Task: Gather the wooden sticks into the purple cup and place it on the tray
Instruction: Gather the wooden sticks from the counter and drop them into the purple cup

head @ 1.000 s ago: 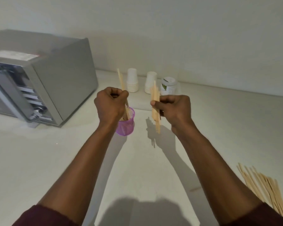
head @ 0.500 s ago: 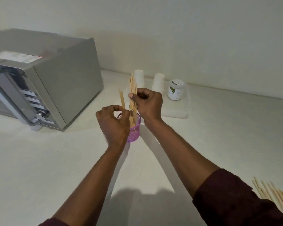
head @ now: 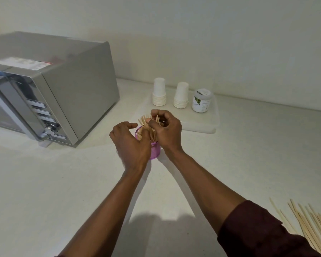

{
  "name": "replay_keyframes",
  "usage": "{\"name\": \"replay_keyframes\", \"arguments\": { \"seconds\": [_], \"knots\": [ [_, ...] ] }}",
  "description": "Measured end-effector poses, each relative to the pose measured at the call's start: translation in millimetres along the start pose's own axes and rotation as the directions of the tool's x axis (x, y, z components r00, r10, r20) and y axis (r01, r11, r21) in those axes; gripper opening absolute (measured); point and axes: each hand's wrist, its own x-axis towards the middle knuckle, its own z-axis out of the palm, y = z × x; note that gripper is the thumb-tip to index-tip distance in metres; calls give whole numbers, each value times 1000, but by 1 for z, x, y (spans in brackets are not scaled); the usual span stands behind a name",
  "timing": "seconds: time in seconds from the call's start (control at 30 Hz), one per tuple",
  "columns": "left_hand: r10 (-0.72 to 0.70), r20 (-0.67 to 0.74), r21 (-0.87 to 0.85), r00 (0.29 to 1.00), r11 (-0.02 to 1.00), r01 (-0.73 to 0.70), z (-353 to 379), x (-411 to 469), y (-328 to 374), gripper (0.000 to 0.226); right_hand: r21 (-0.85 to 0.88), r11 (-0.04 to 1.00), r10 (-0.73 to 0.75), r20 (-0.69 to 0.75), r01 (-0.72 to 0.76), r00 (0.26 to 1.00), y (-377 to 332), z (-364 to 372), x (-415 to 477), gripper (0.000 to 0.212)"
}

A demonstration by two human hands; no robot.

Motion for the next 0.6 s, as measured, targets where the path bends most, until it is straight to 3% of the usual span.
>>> {"name": "replay_keyframes", "arguments": {
  "seconds": [0.1,0.2,0.27,0.37,0.47,0.6],
  "knots": [
    [-10,23,-87,1000,996,12,-1,8,-1,25,22,999,-37,75,36,997,-5,2,3,29],
    [-90,84,-172,992,980,103,0,18,-4,34,-138,985,-70,224,103,972,-10,1,7,32],
    [-163,164,-245,973,949,200,1,24,-6,41,-295,925,-128,351,239,928,-11,0,10,36],
    [-155,226,-288,962,932,218,3,28,-7,43,-457,784,-149,519,420,842,-9,-1,12,41],
    [-78,253,-292,964,944,153,3,30,-9,40,-536,682,-160,553,497,817,-8,-2,11,41],
    [-73,290,-308,954,937,165,5,29,-13,49,-472,721,-202,557,508,805,-9,-5,11,41]
  ]
}}
